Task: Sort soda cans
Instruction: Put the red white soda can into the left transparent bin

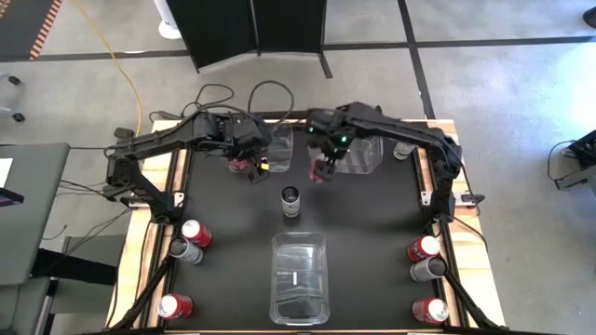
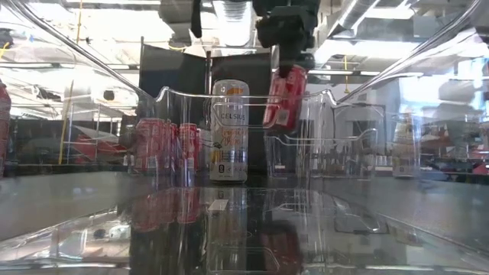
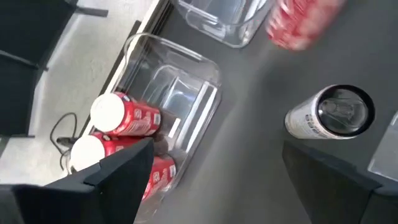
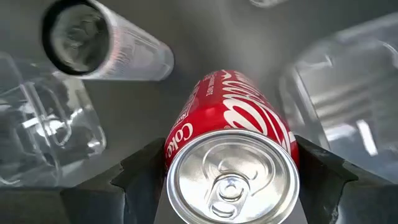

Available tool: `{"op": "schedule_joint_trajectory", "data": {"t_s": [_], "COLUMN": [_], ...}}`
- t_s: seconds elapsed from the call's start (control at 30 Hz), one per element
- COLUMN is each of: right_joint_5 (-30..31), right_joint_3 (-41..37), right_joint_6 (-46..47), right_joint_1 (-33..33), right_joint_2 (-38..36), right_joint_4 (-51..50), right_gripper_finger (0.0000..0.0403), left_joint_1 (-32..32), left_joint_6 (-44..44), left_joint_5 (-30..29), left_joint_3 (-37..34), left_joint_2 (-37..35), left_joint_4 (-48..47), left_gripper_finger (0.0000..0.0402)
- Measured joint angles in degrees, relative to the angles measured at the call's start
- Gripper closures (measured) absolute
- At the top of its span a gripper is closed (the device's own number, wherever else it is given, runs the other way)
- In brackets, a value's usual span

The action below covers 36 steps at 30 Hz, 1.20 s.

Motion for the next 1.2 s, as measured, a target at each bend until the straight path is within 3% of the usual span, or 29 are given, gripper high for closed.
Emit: {"op": "schedule_joint_trajectory", "data": {"t_s": [0.27,0.73,1.07,1.2], "right_joint_5": [0.9,0.8,0.8,0.9], "right_joint_3": [-6.8,-7.4,-7.7,-7.7], "right_joint_6": [-1.2,-3.5,-3.1,-0.2], "right_joint_1": [2.4,4.6,3.7,2.6], "right_joint_2": [1.8,9.8,5.8,2.3], "right_joint_4": [12.8,17.4,21.6,20.9], "right_gripper_finger": [0.0106,0.0104,0.0016,0.001], "left_joint_1": [-0.4,-1.0,-2.0,-2.0], "left_joint_6": [-2.8,-5.6,-3.7,-0.6], "left_joint_5": [0.1,-0.1,0.0,0.4], "left_joint_3": [0.0,0.0,0.0,-1.7], "left_joint_2": [-1.7,-4.9,-4.5,-4.7], "left_joint_4": [-3.0,-2.7,-2.6,2.0], "left_gripper_finger": [0.0054,0.0054,0.0054,0.0054]}}
